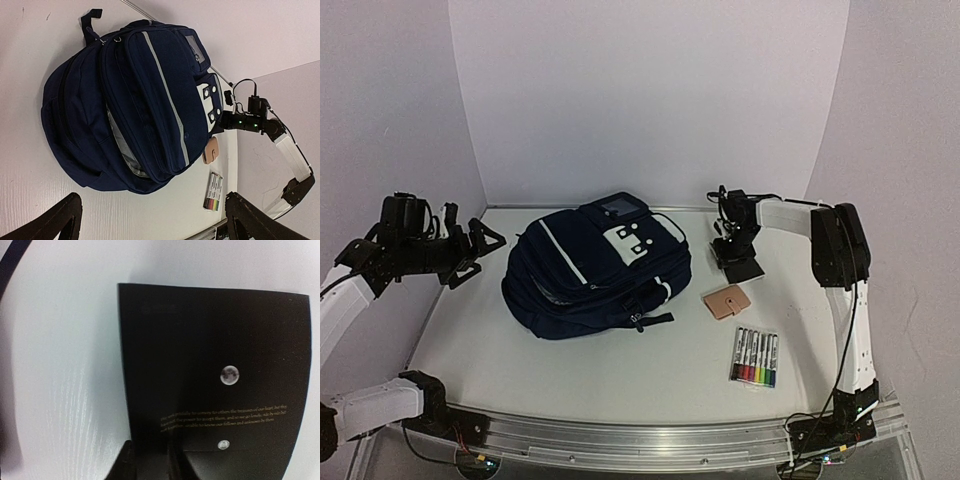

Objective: Pack the student bag
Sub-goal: Pick up the book from the center of the board.

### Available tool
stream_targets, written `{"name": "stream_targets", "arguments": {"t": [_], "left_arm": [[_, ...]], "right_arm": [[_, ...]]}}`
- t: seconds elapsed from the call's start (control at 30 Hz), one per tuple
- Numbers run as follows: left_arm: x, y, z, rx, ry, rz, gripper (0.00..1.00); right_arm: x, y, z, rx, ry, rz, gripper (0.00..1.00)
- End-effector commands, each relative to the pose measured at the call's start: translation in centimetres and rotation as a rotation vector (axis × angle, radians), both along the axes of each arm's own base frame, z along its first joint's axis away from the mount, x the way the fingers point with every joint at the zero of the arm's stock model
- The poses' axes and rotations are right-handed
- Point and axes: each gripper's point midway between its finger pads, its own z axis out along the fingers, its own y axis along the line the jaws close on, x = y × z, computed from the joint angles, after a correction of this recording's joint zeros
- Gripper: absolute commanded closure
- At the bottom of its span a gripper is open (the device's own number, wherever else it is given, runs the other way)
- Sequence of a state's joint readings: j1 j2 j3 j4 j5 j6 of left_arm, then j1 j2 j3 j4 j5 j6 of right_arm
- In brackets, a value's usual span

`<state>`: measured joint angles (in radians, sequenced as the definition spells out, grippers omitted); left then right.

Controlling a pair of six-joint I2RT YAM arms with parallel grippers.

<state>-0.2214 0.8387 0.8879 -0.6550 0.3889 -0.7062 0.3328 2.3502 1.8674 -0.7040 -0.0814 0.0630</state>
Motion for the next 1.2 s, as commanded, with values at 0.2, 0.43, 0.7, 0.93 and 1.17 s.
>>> {"name": "stream_targets", "arguments": {"t": [0.2, 0.43, 0.7, 0.93, 1.17], "left_arm": [[-0.1, 0.4, 1.8, -0.004, -0.059, 0.02, 0.0], [-0.1, 0.5, 2.1, -0.004, -0.065, 0.025, 0.0], [0.0, -0.6, 3.2, -0.029, -0.111, -0.043, 0.0], [1.6, -3.6, 6.0, -0.162, -0.203, -0.18, 0.01], [2.1, -7.5, 10.1, -0.202, -0.354, -0.34, 0.01]], "right_arm": [[-3.6, -2.6, -2.7, -0.129, 0.094, -0.082, 1.0], [-2.2, 0.6, 5.6, -0.007, -0.097, -0.109, 1.0], [-3.7, 2.9, 14.3, 0.209, -0.205, -0.092, 1.0], [-6.5, 5.3, 22.6, 0.422, -0.302, 0.009, 1.0], [-11.4, 10.1, 31.3, 0.681, -0.344, 0.187, 1.0]]}}
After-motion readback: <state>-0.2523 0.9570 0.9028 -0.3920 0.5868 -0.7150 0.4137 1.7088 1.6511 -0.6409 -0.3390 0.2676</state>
